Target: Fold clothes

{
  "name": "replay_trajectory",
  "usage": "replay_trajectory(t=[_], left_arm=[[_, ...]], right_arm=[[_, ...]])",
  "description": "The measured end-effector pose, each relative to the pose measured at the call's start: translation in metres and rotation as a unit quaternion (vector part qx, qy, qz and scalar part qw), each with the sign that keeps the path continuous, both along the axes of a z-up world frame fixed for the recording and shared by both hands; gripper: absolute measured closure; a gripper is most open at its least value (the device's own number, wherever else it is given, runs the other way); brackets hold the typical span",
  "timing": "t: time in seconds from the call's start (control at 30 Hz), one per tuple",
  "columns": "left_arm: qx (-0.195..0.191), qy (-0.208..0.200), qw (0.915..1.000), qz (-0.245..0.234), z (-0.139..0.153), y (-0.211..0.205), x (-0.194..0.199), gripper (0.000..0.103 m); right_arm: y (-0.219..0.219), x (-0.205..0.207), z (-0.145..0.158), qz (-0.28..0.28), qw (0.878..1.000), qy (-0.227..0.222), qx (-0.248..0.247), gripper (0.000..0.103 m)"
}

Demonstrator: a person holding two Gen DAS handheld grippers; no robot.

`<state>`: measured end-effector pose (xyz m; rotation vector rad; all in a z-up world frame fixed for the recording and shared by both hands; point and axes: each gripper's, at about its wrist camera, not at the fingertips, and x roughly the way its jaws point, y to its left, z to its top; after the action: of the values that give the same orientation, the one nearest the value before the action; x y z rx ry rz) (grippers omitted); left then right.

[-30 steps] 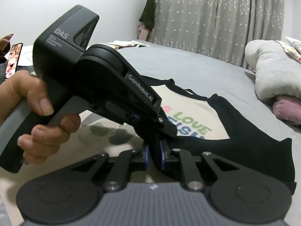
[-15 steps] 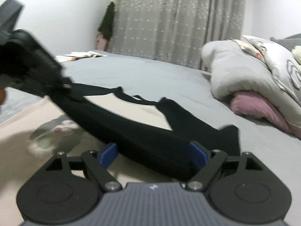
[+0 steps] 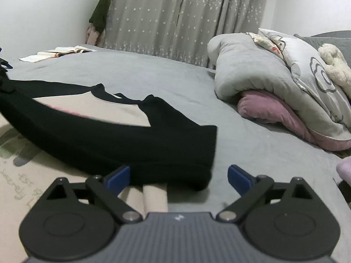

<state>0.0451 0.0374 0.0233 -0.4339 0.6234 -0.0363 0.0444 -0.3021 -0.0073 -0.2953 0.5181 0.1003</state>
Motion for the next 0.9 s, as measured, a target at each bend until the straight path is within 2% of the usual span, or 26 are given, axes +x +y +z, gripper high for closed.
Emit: replay_trajectory(t=[0.1, 0.2, 0.27, 0.37, 0.43, 0.5, 0.67, 0.83, 0.9], left_arm=[[-0.005, -0.006, 0.9999, 0.015, 0.001, 0.011, -0.007, 0.099], [0.007, -0.024, 0.999, 0.038, 0.007, 0.018, -0.018, 0.099], [0.007, -0.03, 0.9985, 0.046, 0.009, 0.024, -0.026, 0.099], [0.013, -0.035, 0.9976, 0.058, 0.008, 0.028, -0.038, 0.099], [0.031, -0.043, 0.9959, 0.073, 0.008, 0.03, -0.048, 0.099], [0.033, -0.045, 0.9945, 0.089, 0.006, 0.035, -0.058, 0.099], [0.049, -0.029, 0.9899, 0.129, -0.004, 0.043, -0.076, 0.099], [0.069, 0.021, 0.988, 0.136, -0.028, 0.043, -0.078, 0.099], [0.062, 0.036, 0.9891, 0.129, -0.038, 0.043, -0.081, 0.099]], right_arm=[[0.005, -0.002, -0.002, 0.013, 1.0, 0.0, -0.013, 0.006], [0.015, -0.004, -0.006, 0.025, 0.998, -0.014, -0.058, 0.007], [0.024, -0.004, -0.01, 0.04, 0.993, -0.033, -0.107, 0.009], [0.03, 0.0, -0.015, 0.055, 0.985, -0.051, -0.158, 0.021], [0.032, 0.003, -0.017, 0.056, 0.983, -0.052, -0.167, 0.024], [0.032, 0.005, -0.018, 0.052, 0.982, -0.055, -0.174, 0.024], [0.021, 0.014, -0.017, 0.009, 0.983, -0.048, -0.174, 0.025], [-0.008, 0.026, -0.012, -0.034, 0.994, -0.003, -0.102, 0.022], [-0.01, 0.026, -0.011, -0.032, 0.995, -0.002, -0.093, 0.022]])
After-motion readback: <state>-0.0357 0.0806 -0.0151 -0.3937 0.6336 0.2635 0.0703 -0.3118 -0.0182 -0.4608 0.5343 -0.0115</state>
